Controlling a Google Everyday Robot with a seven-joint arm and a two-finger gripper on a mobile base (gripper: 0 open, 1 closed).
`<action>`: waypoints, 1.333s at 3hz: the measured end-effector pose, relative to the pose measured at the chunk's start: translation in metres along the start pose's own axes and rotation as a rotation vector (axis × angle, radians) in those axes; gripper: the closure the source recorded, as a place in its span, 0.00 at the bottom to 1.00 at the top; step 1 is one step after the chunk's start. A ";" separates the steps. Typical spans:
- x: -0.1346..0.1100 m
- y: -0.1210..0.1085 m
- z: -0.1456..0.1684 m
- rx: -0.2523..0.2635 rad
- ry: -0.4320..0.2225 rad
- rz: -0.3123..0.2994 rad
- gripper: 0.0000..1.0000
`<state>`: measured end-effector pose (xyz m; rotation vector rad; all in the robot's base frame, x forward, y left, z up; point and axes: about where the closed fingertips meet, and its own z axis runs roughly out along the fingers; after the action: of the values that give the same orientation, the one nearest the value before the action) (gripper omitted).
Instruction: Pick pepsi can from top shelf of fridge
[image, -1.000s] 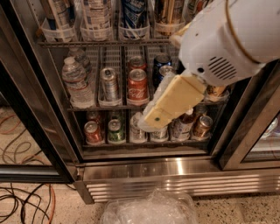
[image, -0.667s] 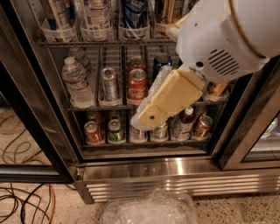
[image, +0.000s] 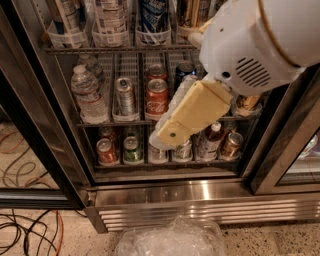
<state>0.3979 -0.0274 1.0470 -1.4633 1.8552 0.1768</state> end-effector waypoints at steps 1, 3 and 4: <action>0.000 0.000 0.000 0.000 0.000 0.000 0.00; -0.011 -0.003 0.011 0.003 -0.021 0.037 0.00; -0.016 -0.014 0.044 -0.030 -0.089 0.150 0.00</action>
Offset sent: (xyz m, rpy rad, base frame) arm 0.0677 0.0698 -0.0745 0.3890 -0.0276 -0.3778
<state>0.4321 0.0034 1.0304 -1.3141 1.8970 0.3388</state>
